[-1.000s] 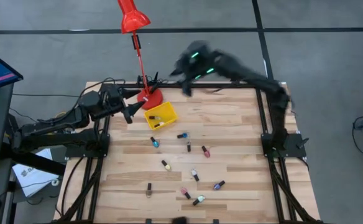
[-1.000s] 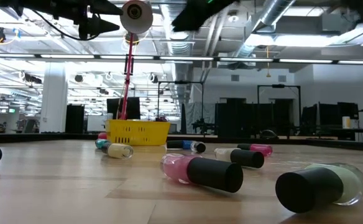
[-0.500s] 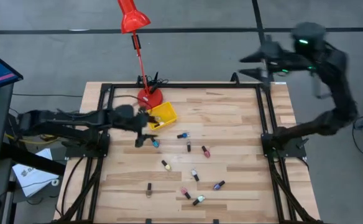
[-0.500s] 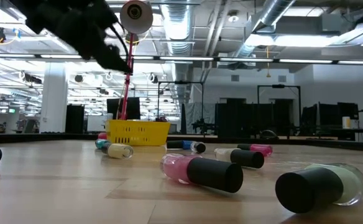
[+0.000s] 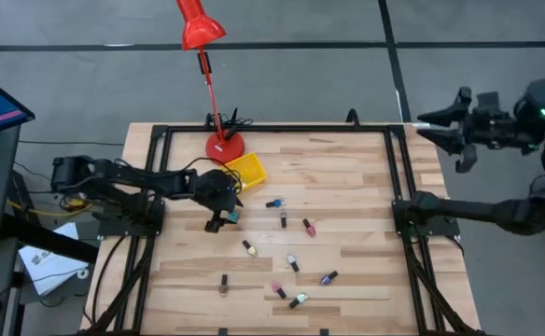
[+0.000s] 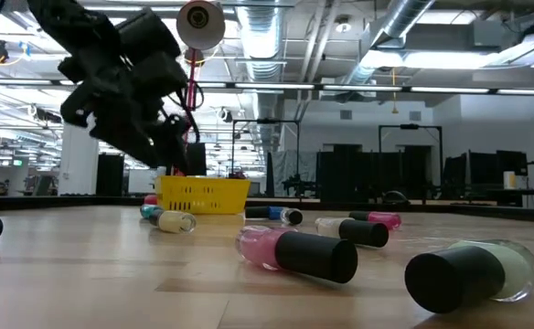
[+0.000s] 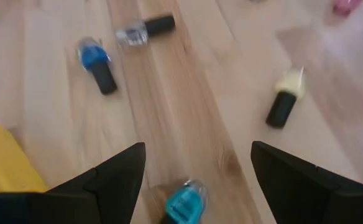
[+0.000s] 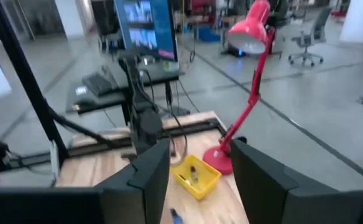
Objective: Pick & Place Nail Polish
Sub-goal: Put the light blue nail polish into the yellow basket, then put the pink nail polish into the yellow basket
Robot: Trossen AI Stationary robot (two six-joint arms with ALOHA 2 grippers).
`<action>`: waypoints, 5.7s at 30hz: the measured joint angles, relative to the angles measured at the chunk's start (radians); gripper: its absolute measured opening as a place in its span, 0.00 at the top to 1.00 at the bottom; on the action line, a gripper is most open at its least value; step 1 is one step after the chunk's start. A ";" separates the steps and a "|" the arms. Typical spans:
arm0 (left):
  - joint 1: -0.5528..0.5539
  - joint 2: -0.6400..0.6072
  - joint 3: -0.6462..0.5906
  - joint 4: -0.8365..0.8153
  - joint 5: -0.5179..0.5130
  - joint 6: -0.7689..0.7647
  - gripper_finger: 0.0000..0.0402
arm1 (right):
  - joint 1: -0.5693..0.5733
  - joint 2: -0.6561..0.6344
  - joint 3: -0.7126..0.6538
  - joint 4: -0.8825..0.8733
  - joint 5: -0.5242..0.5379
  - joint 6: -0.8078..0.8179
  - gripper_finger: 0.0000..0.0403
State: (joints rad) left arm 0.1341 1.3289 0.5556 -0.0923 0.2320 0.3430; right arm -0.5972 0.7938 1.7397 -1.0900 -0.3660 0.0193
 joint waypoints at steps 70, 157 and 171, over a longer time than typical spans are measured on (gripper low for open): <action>-0.016 -0.404 0.001 -0.040 -0.579 -0.344 0.73 | 0.405 -0.456 -1.580 1.444 0.071 0.514 1.00; 0.106 -0.672 0.001 0.098 -0.336 -0.474 0.35 | 0.663 0.974 -0.576 0.367 0.434 0.799 0.36; 0.106 -0.772 0.000 0.100 -0.331 -0.365 0.35 | 0.683 1.254 -0.392 0.249 0.372 0.918 0.43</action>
State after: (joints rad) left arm 0.2405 0.5569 0.5560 0.0073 -0.0989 -0.0216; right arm 0.0854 2.0475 1.3482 -0.8414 0.0059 0.9370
